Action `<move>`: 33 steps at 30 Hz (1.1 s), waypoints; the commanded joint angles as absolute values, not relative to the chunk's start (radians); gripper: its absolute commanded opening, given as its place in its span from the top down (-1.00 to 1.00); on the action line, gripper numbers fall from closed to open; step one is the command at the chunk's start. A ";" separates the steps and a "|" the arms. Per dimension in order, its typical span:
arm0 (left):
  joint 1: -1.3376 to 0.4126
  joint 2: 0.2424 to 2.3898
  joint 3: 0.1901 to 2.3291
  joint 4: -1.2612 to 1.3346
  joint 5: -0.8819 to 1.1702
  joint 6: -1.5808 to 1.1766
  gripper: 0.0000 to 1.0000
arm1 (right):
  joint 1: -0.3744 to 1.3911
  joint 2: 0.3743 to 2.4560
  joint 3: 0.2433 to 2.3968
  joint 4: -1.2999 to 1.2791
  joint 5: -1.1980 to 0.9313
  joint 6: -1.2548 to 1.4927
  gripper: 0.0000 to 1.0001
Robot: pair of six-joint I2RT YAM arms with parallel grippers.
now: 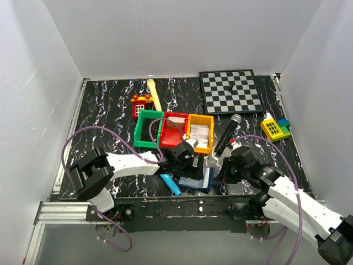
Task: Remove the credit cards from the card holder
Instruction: Remove the credit card from the card holder.
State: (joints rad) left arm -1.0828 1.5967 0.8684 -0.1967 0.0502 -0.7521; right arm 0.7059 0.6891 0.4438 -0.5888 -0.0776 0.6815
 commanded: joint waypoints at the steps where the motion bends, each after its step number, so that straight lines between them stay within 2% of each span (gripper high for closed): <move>1: -1.088 1.631 0.899 -0.189 0.120 -0.723 -0.79 | 0.700 0.689 0.449 -0.568 -0.077 0.687 0.97; 14: -1.112 1.677 0.951 -0.167 0.202 -0.658 -0.78 | 0.699 0.693 0.448 -0.566 -0.077 0.687 0.97; 28: -1.120 1.563 0.899 -0.163 0.084 -0.698 -0.78 | 0.698 0.650 0.474 -0.640 -0.014 0.716 0.97; 29: -1.120 1.554 0.899 -0.167 0.072 -0.703 -0.78 | 0.701 0.649 0.483 -0.658 -0.005 0.724 0.93; 33: -1.118 1.533 0.884 -0.169 0.051 -0.715 -0.77 | 0.698 0.635 0.523 -0.709 0.051 0.732 0.52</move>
State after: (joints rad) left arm -1.1149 1.6077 0.9043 -0.1745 0.1028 -0.6968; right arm 0.7006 0.6582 0.4530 -0.6498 -0.0177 0.7139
